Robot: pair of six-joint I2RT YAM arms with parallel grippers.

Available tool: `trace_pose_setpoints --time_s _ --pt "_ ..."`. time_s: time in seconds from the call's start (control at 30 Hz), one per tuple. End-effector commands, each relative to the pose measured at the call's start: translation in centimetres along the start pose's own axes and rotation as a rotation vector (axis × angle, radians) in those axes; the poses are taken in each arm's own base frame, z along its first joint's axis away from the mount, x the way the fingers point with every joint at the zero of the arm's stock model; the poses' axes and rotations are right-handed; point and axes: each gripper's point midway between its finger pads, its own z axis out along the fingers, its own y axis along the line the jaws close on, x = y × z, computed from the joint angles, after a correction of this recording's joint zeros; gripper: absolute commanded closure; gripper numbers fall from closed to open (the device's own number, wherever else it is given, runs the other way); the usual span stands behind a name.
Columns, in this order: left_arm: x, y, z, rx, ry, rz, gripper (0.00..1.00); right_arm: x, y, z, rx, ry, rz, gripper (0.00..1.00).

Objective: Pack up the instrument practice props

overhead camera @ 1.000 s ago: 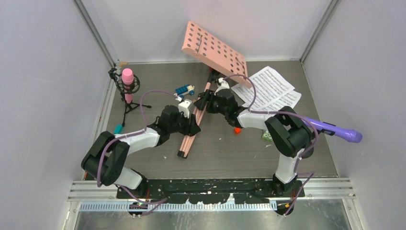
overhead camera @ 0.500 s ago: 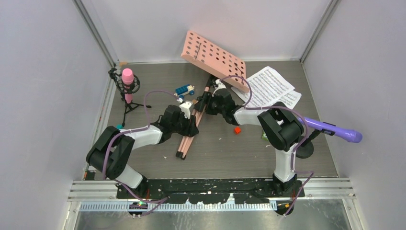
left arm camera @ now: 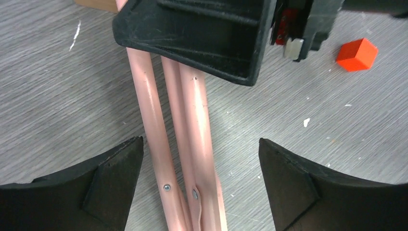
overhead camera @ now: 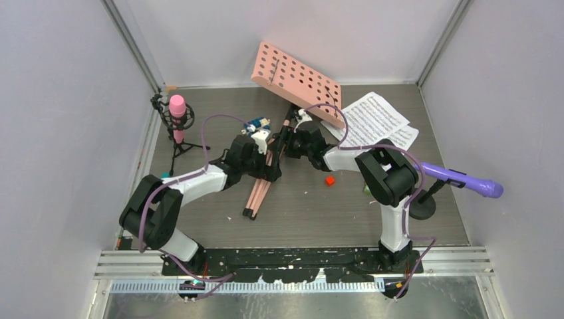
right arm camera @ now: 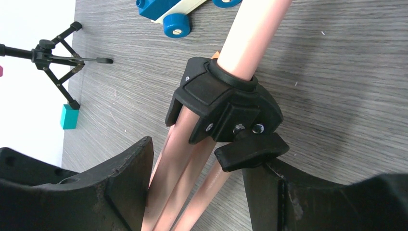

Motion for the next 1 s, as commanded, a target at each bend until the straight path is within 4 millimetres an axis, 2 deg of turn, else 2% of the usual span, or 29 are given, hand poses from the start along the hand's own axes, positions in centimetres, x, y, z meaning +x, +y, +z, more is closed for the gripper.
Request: trace_pose_setpoints --time_s 0.0,0.1,0.3,0.43,0.57,0.63,0.67,0.87,0.97 --pt "-4.7 -1.0 -2.0 -0.006 -0.143 0.009 0.06 -3.4 -4.1 1.6 0.126 -0.137 -0.117 0.74" --pt "-5.7 -1.4 -3.7 -0.012 -0.163 -0.005 0.01 -3.5 -3.9 1.6 0.121 -0.139 -0.117 0.67" --pt "-5.8 -2.3 -8.5 -0.009 -0.193 -0.027 0.00 -3.8 -3.2 0.9 0.109 -0.145 -0.112 0.49" --pt "-5.7 -1.3 -12.0 -0.086 -0.251 -0.069 0.00 -4.2 -2.2 -0.3 0.083 -0.150 -0.114 0.39" --pt "-5.6 -0.1 -15.5 -0.175 -0.310 -0.096 0.00 -4.8 -1.1 -2.1 0.062 -0.167 -0.134 0.19" --pt "-5.3 0.5 -16.8 -0.214 -0.342 -0.122 0.00 -5.1 -0.6 -3.1 0.058 -0.174 -0.142 0.04" --pt "-5.1 0.8 -17.4 -0.231 -0.358 -0.131 0.00 -5.2 -0.4 -3.5 0.060 -0.174 -0.145 0.01" --pt "-4.0 1.8 -19.7 -0.278 -0.406 -0.156 0.00 -4.7 -0.4 -5.8 0.082 -0.149 -0.145 0.00" --pt "-3.3 2.6 -20.9 -0.327 -0.418 -0.191 0.00 -4.2 -0.3 -7.7 0.080 -0.158 -0.147 0.00"
